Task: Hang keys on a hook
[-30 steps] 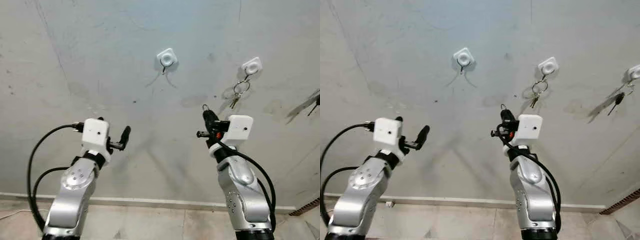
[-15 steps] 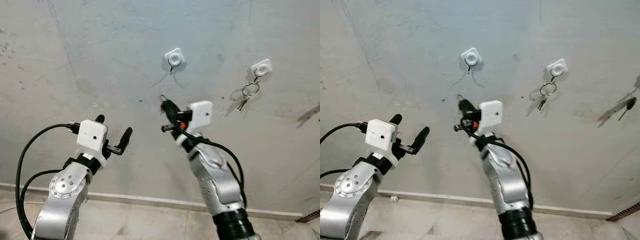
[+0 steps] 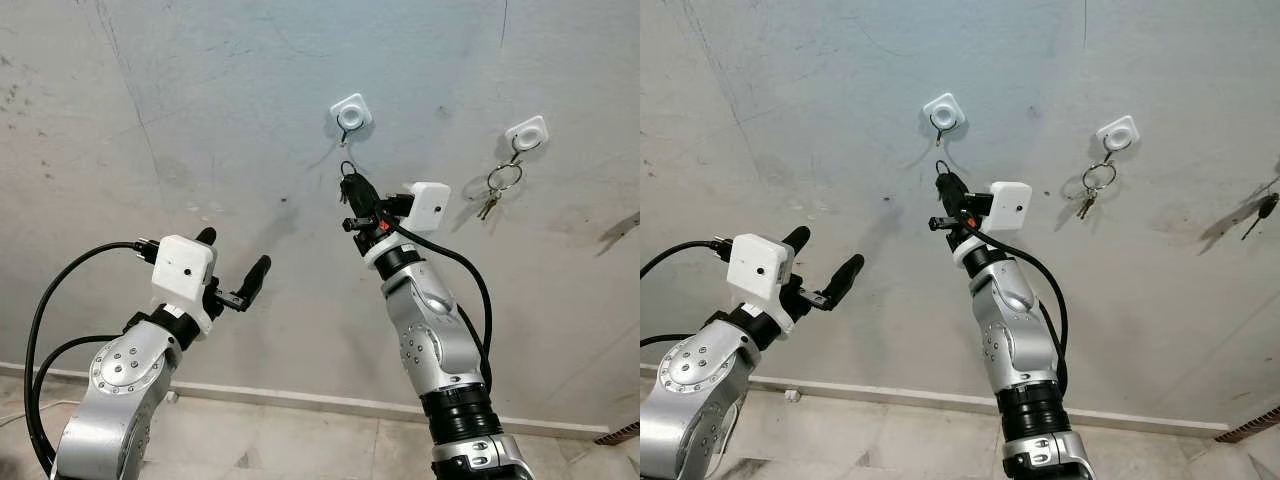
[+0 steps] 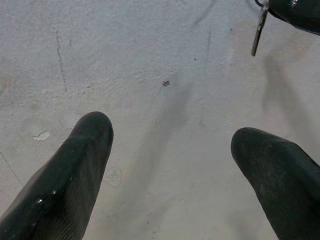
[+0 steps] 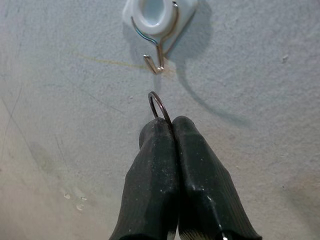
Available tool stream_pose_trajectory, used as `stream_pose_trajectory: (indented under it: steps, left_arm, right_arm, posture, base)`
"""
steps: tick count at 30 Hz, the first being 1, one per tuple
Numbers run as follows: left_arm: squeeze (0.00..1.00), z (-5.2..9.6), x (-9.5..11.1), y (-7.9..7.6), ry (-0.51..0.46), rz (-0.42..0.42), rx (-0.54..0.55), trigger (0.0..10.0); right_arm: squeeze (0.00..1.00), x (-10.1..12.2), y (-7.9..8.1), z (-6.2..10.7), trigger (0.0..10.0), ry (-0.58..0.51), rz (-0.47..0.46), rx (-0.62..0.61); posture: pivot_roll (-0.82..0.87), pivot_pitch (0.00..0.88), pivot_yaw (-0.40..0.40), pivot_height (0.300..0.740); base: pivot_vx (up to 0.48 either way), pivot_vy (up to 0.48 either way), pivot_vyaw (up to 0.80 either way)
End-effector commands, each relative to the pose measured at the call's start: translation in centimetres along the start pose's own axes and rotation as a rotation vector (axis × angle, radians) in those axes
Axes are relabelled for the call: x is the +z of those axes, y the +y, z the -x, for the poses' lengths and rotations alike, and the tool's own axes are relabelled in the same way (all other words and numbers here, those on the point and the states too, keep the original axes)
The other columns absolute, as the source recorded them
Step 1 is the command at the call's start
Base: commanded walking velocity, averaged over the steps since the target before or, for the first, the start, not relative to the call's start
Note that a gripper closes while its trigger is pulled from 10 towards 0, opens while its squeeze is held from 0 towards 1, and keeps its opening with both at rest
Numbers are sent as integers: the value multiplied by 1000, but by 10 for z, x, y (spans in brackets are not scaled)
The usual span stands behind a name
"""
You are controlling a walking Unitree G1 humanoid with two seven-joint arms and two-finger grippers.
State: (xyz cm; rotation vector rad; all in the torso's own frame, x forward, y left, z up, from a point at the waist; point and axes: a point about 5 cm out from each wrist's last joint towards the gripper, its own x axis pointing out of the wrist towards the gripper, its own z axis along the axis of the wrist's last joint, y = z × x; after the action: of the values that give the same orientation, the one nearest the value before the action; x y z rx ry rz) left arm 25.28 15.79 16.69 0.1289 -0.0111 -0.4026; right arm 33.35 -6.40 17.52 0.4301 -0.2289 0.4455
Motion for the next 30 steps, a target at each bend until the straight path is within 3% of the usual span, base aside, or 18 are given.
stream_pose_trajectory:
  steps: [1,11,21,30]
  left_arm:
    - [0,-1,6,-2,-14,-13,-24,10000]
    - [0,-3,9,-6,-10,-2,-53,10000]
    - [0,-1,10,-8,-4,6,-62,10000]
    - [0,-1,14,-9,-13,17,-71,10000]
  right_arm:
    - [0,8,18,-14,10000,-52,-45,46]
    - [0,16,29,-26,10000,-78,-69,140]
    - [0,31,20,-39,10000,-136,-81,113]
    - [0,30,8,-37,10000,-143,-121,55]
  posture:
    - [360,2,-17,740]
    - [364,9,-16,740]
    - [370,18,-18,740]
    - [370,24,-16,740]
  base:
    - [0,0,0]
    - [0,0,0]
    - [0,0,0]
    - [0,0,0]
